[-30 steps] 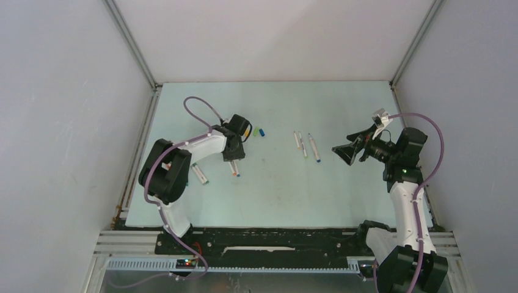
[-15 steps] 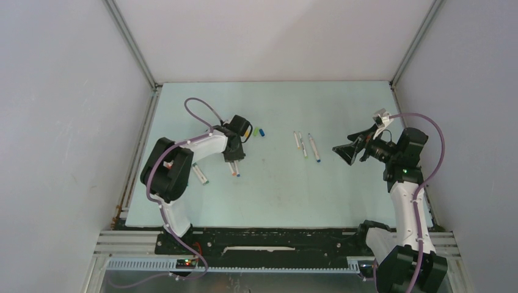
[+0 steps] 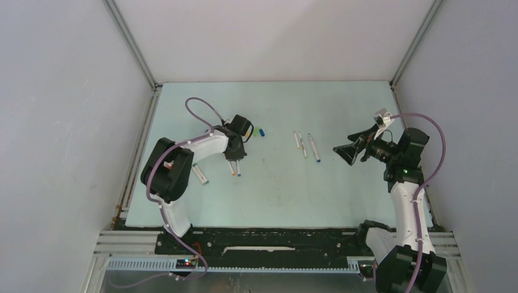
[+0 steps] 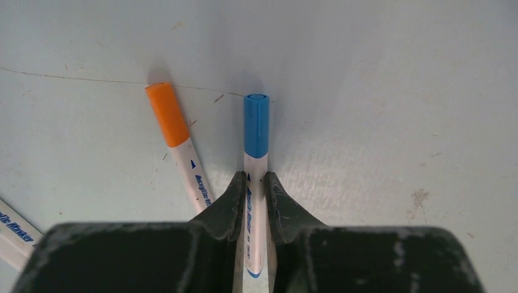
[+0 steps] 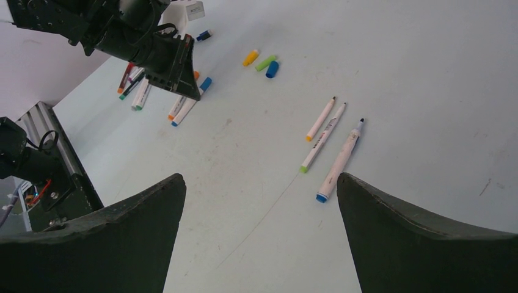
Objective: Open the pen caps
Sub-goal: Pick up the pen from the center of the board, then open the pen cap from the pen.
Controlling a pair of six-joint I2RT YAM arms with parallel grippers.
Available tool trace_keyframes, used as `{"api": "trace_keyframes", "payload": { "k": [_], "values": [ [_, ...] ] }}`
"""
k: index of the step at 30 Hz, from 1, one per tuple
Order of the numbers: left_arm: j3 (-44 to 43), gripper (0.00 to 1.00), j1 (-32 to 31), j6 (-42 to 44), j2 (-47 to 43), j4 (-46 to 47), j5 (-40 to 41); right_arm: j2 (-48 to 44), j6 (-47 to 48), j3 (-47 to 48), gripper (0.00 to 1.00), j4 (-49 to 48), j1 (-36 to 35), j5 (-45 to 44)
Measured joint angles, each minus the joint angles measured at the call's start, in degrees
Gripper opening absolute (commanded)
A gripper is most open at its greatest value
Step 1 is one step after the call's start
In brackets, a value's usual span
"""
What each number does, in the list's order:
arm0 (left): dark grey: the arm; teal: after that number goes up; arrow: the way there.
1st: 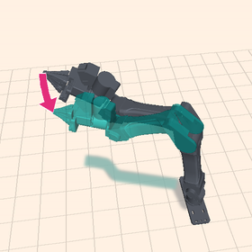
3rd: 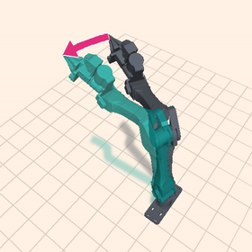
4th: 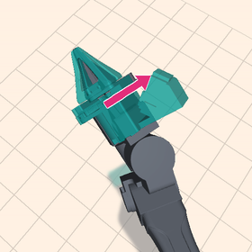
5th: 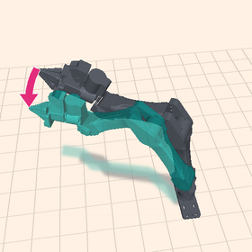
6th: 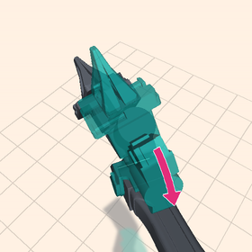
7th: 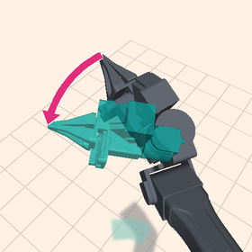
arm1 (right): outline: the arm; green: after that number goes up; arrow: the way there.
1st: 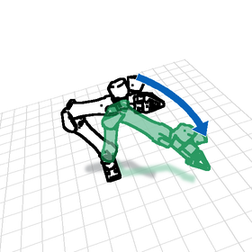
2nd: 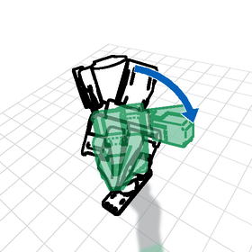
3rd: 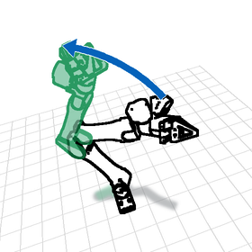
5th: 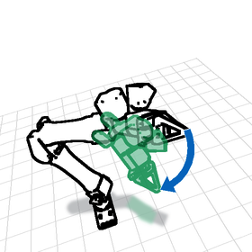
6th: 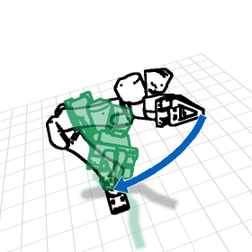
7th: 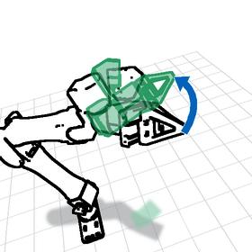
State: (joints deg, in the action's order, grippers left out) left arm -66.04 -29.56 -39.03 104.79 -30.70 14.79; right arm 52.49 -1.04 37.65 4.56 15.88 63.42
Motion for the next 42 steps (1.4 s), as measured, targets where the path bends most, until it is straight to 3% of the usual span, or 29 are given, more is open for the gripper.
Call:
{"api": "trace_keyframes", "payload": {
  "k": [9,19,30,42],
  "values": [
    [7.7,0.00,-1.2,0.0,-10.7,6.7,-2.2,1.2,-0.7,0.0,0.95,-0.2,-2.9,2.3],
    [21.2,0.00,-3.4,-2.2,-22.8,24.1,-9.2,5.7,-2.3,-2.1,0.96,-2.6,-16.2,0.9],
    [25.1,0.00,-11.9,-9.6,-24.2,45.4,-13.5,15.6,-15.1,-4.2,0.90,-13.0,-30.0,-5.6],
    [25.1,0.00,-18.0,-14.5,-22.2,56.5,-13.5,22.1,-25.6,-4.2,0.73,-21.1,-33.2,-8.4]
  ]
}}
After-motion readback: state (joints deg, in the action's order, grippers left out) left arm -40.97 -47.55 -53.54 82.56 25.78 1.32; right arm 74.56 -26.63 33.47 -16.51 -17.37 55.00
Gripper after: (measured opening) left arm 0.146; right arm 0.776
